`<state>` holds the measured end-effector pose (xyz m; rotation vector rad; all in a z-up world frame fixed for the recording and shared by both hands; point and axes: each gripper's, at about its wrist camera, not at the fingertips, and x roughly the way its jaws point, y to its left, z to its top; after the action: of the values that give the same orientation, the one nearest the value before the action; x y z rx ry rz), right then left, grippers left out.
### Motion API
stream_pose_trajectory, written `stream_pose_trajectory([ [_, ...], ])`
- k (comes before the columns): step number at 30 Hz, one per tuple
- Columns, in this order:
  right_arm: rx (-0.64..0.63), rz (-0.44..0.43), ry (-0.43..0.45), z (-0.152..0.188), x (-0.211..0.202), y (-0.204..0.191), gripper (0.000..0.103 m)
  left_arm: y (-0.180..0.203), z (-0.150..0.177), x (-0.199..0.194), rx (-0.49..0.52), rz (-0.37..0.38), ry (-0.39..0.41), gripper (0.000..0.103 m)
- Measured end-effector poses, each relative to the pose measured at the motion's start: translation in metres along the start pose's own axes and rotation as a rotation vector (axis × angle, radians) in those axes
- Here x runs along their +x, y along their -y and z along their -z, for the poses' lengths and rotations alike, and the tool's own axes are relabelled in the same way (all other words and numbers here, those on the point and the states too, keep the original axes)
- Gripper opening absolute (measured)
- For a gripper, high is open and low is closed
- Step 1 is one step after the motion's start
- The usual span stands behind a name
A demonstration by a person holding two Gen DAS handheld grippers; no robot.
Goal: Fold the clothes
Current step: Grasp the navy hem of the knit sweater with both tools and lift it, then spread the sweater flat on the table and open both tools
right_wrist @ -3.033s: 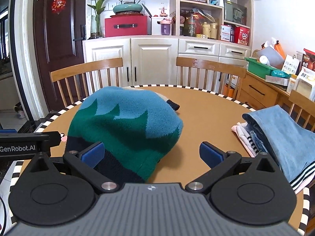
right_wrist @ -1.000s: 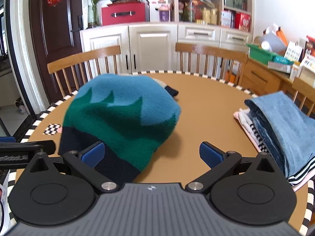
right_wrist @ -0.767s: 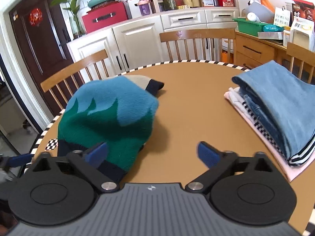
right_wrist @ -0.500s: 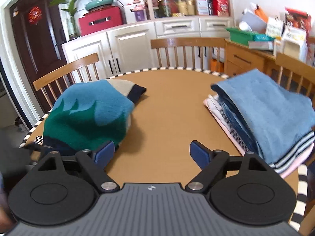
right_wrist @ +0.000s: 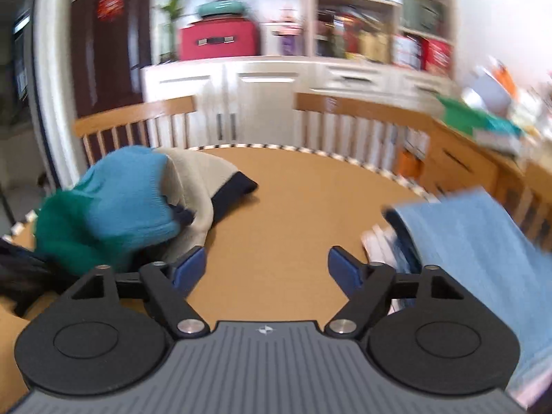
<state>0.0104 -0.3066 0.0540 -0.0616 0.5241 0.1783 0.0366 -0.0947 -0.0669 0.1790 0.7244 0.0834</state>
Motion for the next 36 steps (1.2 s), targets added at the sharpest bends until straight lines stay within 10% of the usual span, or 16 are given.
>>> stream_pose_trajectory([
  [7,-0.394,-0.304,-0.012,0.003,0.064,-0.055,0.087,-0.074,-0.017,-0.046,-0.142,-0.165,0.050,0.012],
  [12,-0.586,-0.357,-0.049,0.011,0.096,-0.101,0.091,-0.106,-0.029,-0.057,-0.231,-0.229,0.047,0.013],
  [14,-0.636,-0.360,-0.056,0.014,0.103,-0.113,0.067,-0.110,-0.029,-0.057,-0.243,-0.237,0.041,0.013],
  [16,-0.606,-0.368,-0.107,0.009,0.108,-0.116,0.007,-0.112,-0.026,-0.059,-0.254,-0.237,0.034,0.013],
  [19,-0.500,-0.384,-0.177,-0.002,0.107,-0.111,0.007,-0.121,-0.021,-0.063,-0.285,-0.235,0.028,0.013],
  [28,-0.422,-0.394,-0.064,-0.060,0.001,-0.043,0.006,-0.151,-0.025,-0.106,-0.319,-0.229,0.115,0.012],
  [36,-0.359,-0.450,0.102,-0.167,-0.128,0.015,0.007,-0.180,-0.054,-0.231,-0.350,-0.173,0.334,0.012],
])
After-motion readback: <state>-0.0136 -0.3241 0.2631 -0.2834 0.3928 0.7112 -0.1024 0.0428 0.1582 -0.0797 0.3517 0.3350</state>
